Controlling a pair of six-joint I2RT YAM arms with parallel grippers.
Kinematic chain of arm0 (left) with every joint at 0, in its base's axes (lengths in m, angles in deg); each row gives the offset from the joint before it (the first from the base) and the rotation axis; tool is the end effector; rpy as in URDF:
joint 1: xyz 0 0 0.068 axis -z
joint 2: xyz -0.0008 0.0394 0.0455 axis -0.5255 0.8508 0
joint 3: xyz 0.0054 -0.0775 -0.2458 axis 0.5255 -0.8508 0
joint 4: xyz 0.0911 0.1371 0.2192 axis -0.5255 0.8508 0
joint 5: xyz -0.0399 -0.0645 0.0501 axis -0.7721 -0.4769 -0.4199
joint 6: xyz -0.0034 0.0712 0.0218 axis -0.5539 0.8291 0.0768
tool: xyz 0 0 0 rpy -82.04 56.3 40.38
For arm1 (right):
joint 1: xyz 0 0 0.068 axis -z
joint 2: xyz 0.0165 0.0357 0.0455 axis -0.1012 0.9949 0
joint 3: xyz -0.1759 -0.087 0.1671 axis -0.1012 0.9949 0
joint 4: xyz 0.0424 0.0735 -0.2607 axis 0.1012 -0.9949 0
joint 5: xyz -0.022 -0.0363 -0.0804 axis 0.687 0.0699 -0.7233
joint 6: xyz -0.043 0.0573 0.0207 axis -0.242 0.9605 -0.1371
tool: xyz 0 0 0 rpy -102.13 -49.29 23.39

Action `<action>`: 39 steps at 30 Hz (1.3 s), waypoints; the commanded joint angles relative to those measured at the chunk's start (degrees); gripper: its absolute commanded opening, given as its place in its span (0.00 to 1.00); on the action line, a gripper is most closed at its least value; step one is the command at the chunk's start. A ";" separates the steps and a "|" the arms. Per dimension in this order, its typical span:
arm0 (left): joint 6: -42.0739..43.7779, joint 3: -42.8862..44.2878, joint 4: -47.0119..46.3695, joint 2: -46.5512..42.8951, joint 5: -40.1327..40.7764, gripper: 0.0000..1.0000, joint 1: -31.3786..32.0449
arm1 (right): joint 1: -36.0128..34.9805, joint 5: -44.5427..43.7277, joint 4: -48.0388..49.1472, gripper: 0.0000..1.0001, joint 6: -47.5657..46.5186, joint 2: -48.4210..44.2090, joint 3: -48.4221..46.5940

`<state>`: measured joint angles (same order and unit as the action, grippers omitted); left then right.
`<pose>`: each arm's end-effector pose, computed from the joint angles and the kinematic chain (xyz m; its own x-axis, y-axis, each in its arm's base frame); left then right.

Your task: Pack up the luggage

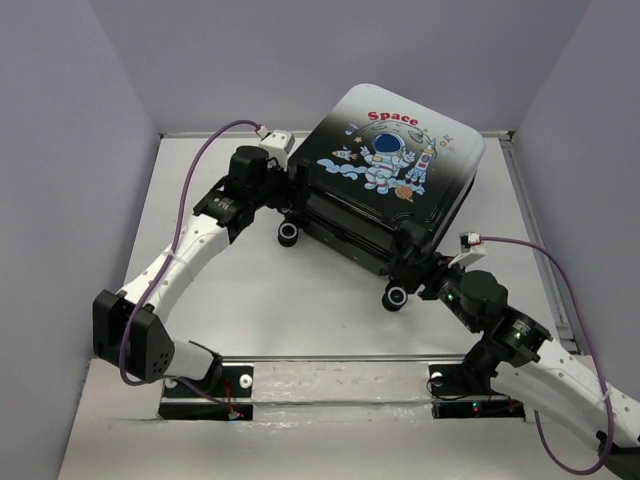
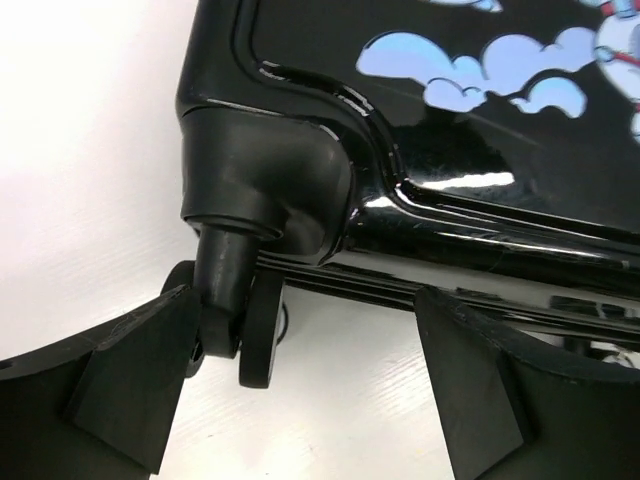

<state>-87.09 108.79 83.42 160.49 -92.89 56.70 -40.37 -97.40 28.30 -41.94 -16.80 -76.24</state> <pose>0.3266 -0.1615 0.3286 -0.3650 0.0630 -0.9289 0.4999 0.8549 -0.1385 0.1407 0.1175 0.2493 -0.4423 0.4399 -0.7815 -0.2330 0.7851 0.5738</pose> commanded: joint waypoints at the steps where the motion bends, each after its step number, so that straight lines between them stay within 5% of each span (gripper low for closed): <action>1: 1.50 2.05 6.29 -0.63 15.29 0.99 1.29 | -0.23 -4.70 -7.30 0.07 -3.08 0.10 -1.82; 8: 0.71 1.96 8.57 -0.37 21.55 0.99 1.37 | -0.23 -7.43 -8.71 0.07 -5.11 1.07 -3.93; 24: 2.20 4.34 6.11 7.45 5.20 0.94 1.20 | -0.23 -6.11 -8.71 0.07 -4.76 0.10 -2.96; 29: 1.41 4.07 4.62 8.16 3.45 0.72 0.32 | -0.23 -6.20 -8.71 0.07 -4.85 -0.07 -2.70; 34: -0.96 2.85 2.42 7.81 -1.38 0.11 -0.73 | -0.23 -7.77 -8.97 0.07 -5.20 0.19 -2.44; 39: -6.32 -2.68 -2.75 4.04 -8.06 0.06 -0.74 | 0.29 -12.00 -8.97 0.07 -6.60 2.91 -2.96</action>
<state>-88.84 109.05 89.49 168.32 -92.30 55.47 -40.78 -101.23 24.74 -45.09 -16.01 -78.49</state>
